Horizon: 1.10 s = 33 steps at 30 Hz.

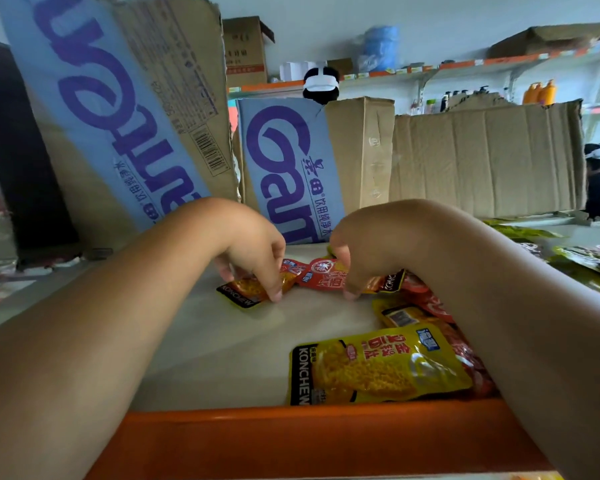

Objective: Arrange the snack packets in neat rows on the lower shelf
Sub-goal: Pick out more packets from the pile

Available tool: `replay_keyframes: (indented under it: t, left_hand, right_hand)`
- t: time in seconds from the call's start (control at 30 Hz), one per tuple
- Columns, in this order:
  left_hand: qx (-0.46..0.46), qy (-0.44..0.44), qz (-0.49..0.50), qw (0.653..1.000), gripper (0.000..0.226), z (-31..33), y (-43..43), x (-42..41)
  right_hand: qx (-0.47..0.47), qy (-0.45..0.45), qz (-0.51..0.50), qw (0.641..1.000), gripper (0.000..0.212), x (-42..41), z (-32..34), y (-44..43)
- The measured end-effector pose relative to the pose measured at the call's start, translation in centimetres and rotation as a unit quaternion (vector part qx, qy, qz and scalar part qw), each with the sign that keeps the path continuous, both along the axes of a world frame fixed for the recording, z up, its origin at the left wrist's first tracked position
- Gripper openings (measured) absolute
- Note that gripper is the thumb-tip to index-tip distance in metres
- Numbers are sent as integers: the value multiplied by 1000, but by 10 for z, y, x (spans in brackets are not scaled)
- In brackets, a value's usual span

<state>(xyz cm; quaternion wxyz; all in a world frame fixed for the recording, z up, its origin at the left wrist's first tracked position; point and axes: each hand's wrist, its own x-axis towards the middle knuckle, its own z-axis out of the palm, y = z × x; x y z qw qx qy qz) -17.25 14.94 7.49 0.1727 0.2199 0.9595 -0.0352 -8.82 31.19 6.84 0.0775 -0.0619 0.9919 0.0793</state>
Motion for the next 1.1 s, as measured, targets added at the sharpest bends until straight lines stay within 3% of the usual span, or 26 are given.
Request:
replay_keyframes:
  t: [0.2,0.3,0.53,0.7,1.1]
  left_hand:
    - [-4,21,-19,1000,37,9,-8,10]
    - [20,92,-45,995,37,13,-22,19]
    - [224,175,-51,957,34,-5,-106,31]
    - [325,183,-23,928,34,-29,-183,31]
    - [404,223,55,885,30,-65,-411,29]
  right_hand:
    - [-33,35,9,999,25,7,4,2]
    - [-101,90,0,991,21,12,10,8]
    - [-129,195,22,972,22,24,28,-26]
    - [-197,235,31,951,21,24,20,-95]
    - [-275,209,54,937,25,-12,-24,-341]
